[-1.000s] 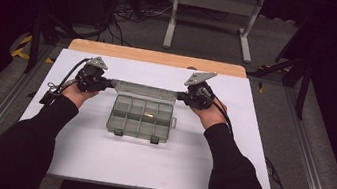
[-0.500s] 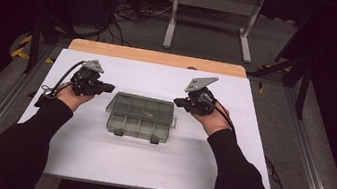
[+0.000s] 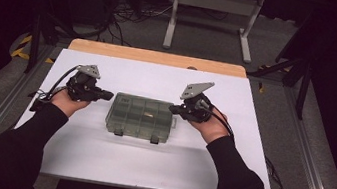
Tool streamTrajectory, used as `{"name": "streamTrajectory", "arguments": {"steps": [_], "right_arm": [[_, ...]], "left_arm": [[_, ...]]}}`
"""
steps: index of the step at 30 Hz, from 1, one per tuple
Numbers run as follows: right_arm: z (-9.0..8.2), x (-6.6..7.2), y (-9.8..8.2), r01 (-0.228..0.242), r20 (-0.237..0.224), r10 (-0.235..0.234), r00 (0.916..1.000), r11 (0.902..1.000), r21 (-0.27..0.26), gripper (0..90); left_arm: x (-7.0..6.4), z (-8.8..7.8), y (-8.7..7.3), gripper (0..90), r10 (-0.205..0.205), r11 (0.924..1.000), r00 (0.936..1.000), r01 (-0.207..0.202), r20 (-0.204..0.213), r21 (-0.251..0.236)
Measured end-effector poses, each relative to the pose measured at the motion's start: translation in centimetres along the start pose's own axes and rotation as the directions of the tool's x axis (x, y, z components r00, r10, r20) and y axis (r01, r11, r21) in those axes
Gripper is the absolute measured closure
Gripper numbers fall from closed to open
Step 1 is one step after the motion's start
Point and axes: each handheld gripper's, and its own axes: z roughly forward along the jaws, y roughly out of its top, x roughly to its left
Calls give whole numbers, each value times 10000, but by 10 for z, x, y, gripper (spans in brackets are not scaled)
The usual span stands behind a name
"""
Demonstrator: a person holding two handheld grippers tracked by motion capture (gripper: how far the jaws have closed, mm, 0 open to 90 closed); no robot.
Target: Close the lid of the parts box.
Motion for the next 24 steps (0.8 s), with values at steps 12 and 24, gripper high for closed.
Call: {"name": "streamTrajectory", "arguments": {"steps": [12,24], "right_arm": [[2,17,-3,100,-347,-92,9994,9997,237,900],[11,28,-3,238,-686,-193,9975,9976,656,900]], "left_arm": [[-13,-2,-4,900,347,9988,9983,-362,463,315],[-22,2,-6,900,666,9948,9954,-716,696,728]]}}
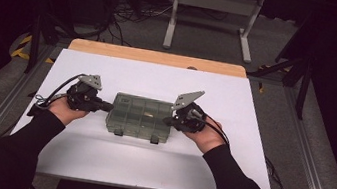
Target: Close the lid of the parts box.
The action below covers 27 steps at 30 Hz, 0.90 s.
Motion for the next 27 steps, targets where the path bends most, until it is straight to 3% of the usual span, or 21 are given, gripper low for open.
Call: {"name": "streamTrajectory", "arguments": {"steps": [17,27], "right_arm": [[12,6,-7,-110,-318,130,9994,9979,645,900],[15,6,-7,-138,-371,169,9992,9967,799,900]], "left_arm": [[-2,14,-2,900,154,9959,9987,-197,486,885],[-3,18,-2,900,176,9935,9988,-227,465,1116]]}}
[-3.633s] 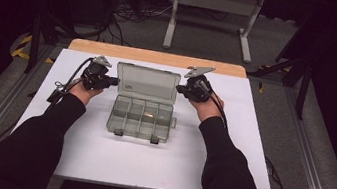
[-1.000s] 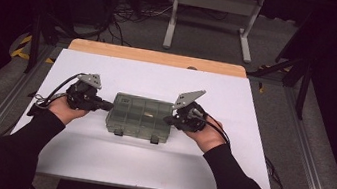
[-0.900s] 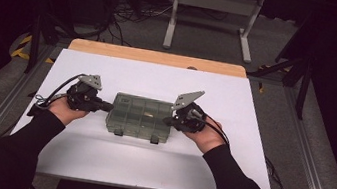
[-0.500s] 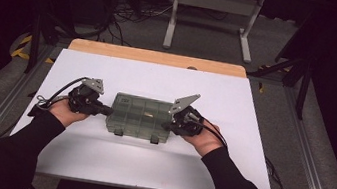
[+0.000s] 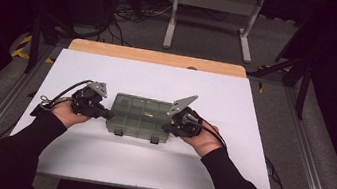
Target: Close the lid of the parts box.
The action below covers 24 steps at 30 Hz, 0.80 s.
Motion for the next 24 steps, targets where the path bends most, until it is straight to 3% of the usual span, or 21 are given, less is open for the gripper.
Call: {"name": "streamTrajectory", "arguments": {"steps": [20,24], "right_arm": [[3,0,-1,14,-57,-14,10000,9999,121,899],[7,2,-2,102,-70,-100,9999,9995,290,899]], "left_arm": [[-1,1,-1,900,28,9999,9999,-26,-129,141],[-2,5,-1,900,193,9991,9995,-184,-243,378]]}}
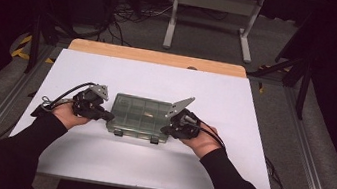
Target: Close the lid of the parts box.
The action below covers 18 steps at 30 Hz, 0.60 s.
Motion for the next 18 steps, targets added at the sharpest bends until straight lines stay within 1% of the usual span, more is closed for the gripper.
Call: {"name": "streamTrajectory", "arguments": {"steps": [18], "right_arm": [[0,0,0,11,31,-10,10000,10000,-28,898]], "left_arm": [[-1,0,-1,900,-57,10000,10000,57,-1,-62]]}}
